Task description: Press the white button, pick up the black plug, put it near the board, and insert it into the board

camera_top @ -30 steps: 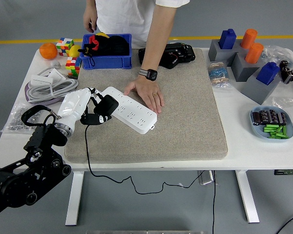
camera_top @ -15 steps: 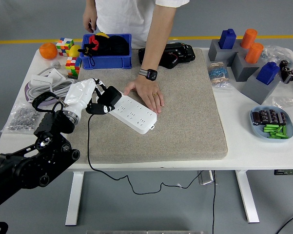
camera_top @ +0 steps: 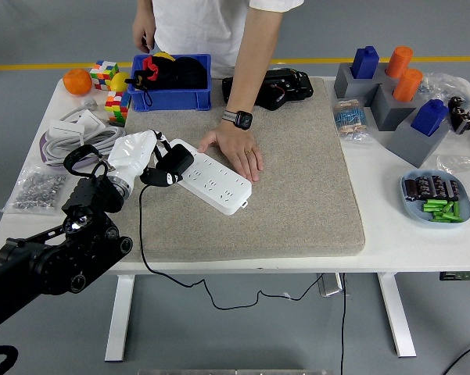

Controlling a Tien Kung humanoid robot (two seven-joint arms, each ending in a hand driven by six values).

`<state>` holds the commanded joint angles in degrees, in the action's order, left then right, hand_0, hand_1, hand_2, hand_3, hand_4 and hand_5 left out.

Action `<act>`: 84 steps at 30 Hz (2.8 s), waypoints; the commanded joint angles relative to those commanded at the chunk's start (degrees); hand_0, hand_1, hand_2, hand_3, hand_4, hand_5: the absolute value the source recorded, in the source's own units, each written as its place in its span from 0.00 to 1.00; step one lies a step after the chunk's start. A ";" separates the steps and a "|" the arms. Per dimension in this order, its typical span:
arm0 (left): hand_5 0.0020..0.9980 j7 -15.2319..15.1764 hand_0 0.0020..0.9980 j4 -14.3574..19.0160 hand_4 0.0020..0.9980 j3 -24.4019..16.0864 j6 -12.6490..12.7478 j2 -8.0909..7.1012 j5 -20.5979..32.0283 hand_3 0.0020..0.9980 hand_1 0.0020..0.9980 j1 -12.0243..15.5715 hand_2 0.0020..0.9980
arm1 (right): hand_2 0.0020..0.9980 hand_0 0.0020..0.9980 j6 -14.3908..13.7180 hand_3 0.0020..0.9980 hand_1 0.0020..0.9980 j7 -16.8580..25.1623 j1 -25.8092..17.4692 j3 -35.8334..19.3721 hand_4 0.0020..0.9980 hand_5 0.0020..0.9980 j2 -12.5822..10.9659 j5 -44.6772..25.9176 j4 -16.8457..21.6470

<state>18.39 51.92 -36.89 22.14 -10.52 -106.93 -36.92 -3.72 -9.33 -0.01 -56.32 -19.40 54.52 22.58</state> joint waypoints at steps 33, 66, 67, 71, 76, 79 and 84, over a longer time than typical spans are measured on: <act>0.00 4.27 0.10 -1.28 0.61 0.45 -1.51 0.43 -1.44 0.40 0.18 -0.14 0.24 | 0.65 0.64 -0.02 0.63 0.61 0.01 -0.23 -0.03 0.67 0.40 0.04 0.02 -0.01; 0.00 9.89 0.10 -1.61 0.57 1.82 -5.89 1.21 -1.39 0.40 0.18 -2.61 0.24 | 0.65 0.64 -0.03 0.63 0.61 0.03 -0.14 0.08 0.67 0.40 -0.01 -0.06 0.01; 0.00 9.91 0.10 -1.58 0.57 1.85 -5.92 1.21 -1.38 0.40 0.18 -2.62 0.24 | 0.65 0.64 -0.04 0.63 0.61 0.03 -0.13 0.07 0.67 0.40 -0.01 -0.05 0.01; 0.00 9.95 0.10 -0.71 0.59 2.09 -5.93 1.23 -1.25 0.41 0.18 -2.62 0.24 | 0.65 0.64 -0.03 0.63 0.61 0.04 -0.13 0.04 0.67 0.40 -0.01 -0.08 0.01; 0.00 10.43 0.10 0.21 0.60 2.02 -6.21 1.20 -1.33 0.42 0.18 -2.78 0.24 | 0.65 0.64 -0.02 0.63 0.61 0.04 -0.17 0.11 0.67 0.40 -0.01 -0.10 0.00; 0.00 10.65 0.10 0.48 0.60 1.96 -6.41 1.17 -1.31 0.42 0.18 -3.00 0.24 | 0.65 0.64 -0.03 0.63 0.61 0.05 -0.17 0.12 0.67 0.40 -0.02 -0.12 0.00; 0.00 11.46 0.10 0.08 0.61 2.16 -7.22 1.10 -1.19 0.44 0.19 -3.59 0.24 | 0.65 0.64 -0.02 0.63 0.61 0.03 -0.22 0.23 0.67 0.40 -0.05 -0.12 -0.02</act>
<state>29.85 52.00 -34.73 14.92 -9.42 -108.13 -40.51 -3.74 -9.30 -0.23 -56.08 -19.46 54.41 22.57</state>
